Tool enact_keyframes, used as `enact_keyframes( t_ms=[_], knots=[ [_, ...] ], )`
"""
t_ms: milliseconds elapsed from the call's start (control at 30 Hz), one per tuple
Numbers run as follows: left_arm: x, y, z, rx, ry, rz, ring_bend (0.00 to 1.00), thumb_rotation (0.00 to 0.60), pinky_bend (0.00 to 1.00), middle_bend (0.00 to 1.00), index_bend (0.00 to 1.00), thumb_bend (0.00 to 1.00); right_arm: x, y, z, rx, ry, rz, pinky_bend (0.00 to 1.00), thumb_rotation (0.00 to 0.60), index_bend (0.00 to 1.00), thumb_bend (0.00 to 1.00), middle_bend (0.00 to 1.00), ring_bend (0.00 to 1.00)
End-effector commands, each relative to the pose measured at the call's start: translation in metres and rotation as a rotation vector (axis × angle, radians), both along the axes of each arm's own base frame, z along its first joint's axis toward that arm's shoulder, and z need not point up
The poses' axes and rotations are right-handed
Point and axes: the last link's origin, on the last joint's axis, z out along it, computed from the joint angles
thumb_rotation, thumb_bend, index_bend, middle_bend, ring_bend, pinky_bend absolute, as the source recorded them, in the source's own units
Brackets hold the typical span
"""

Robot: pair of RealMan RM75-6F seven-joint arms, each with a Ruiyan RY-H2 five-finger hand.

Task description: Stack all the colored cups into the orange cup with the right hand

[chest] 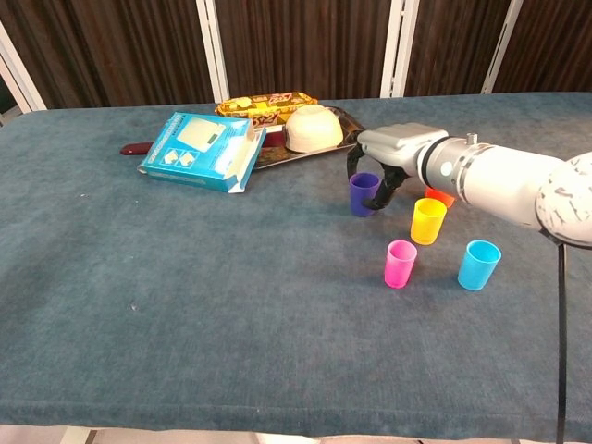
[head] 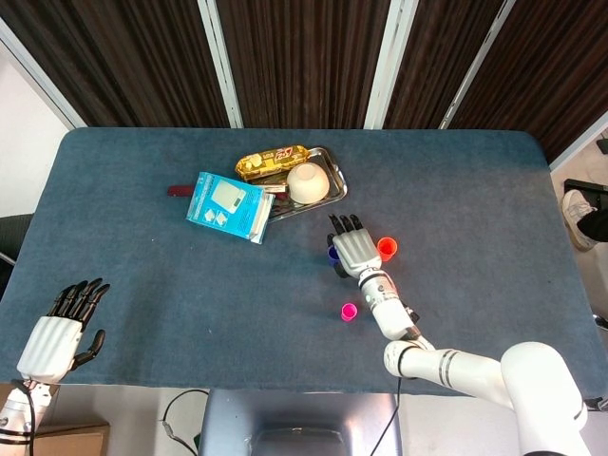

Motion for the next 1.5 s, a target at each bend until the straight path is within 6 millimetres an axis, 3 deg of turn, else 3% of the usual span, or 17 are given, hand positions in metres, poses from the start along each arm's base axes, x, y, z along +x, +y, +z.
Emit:
enact_keyframes(
  t_ms=[33, 400, 533, 567, 600, 733, 1033, 1500],
  knots=[
    [0.0, 0.0, 0.0, 0.001, -0.001, 0.0, 0.05, 0.6, 0.12, 0.05, 0.0, 0.47, 0.0, 0.0, -0.001, -0.001, 0.005, 0.002, 0.0, 0.6, 0.55, 0.48, 0.0, 0.0],
    [0.0, 0.0, 0.0, -0.004, 0.0, -0.004, 0.05, 0.6, 0.12, 0.04, 0.0, 0.47, 0.005, 0.0, 0.02, -0.041, -0.046, 0.01, 0.0, 0.6, 0.58, 0.48, 0.0, 0.0],
    [0.001, -0.001, -0.001, -0.006, 0.0, -0.006, 0.05, 0.6, 0.12, 0.04, 0.0, 0.47, 0.002, -0.004, 0.057, -0.115, -0.097, 0.011, 0.0, 0.6, 0.57, 0.48, 0.0, 0.0],
    [0.001, -0.001, 0.0, -0.002, -0.002, -0.008, 0.05, 0.6, 0.12, 0.04, 0.0, 0.47, -0.012, -0.006, 0.082, -0.175, -0.067, 0.007, 0.0, 0.6, 0.57, 0.48, 0.0, 0.0],
    [0.001, -0.001, 0.0, -0.001, -0.001, -0.008, 0.05, 0.6, 0.12, 0.04, 0.0, 0.47, -0.018, -0.003, 0.092, -0.185, -0.056, 0.007, 0.0, 0.6, 0.57, 0.48, 0.0, 0.0],
    [0.001, -0.001, -0.001, -0.009, 0.0, -0.007, 0.05, 0.6, 0.12, 0.04, 0.0, 0.47, -0.044, 0.0, 0.116, -0.199, -0.03, -0.035, 0.0, 0.6, 0.56, 0.48, 0.0, 0.0],
    [0.002, 0.001, -0.007, -0.024, 0.008, -0.008, 0.05, 0.6, 0.12, 0.04, 0.0, 0.47, -0.073, 0.003, 0.112, -0.152, 0.001, -0.083, 0.0, 0.6, 0.57, 0.48, 0.0, 0.0],
    [0.002, 0.001, -0.005, -0.018, 0.005, -0.007, 0.05, 0.6, 0.12, 0.04, 0.0, 0.47, -0.071, 0.004, 0.089, -0.108, -0.012, -0.068, 0.0, 0.6, 0.56, 0.48, 0.0, 0.0]
  ],
)
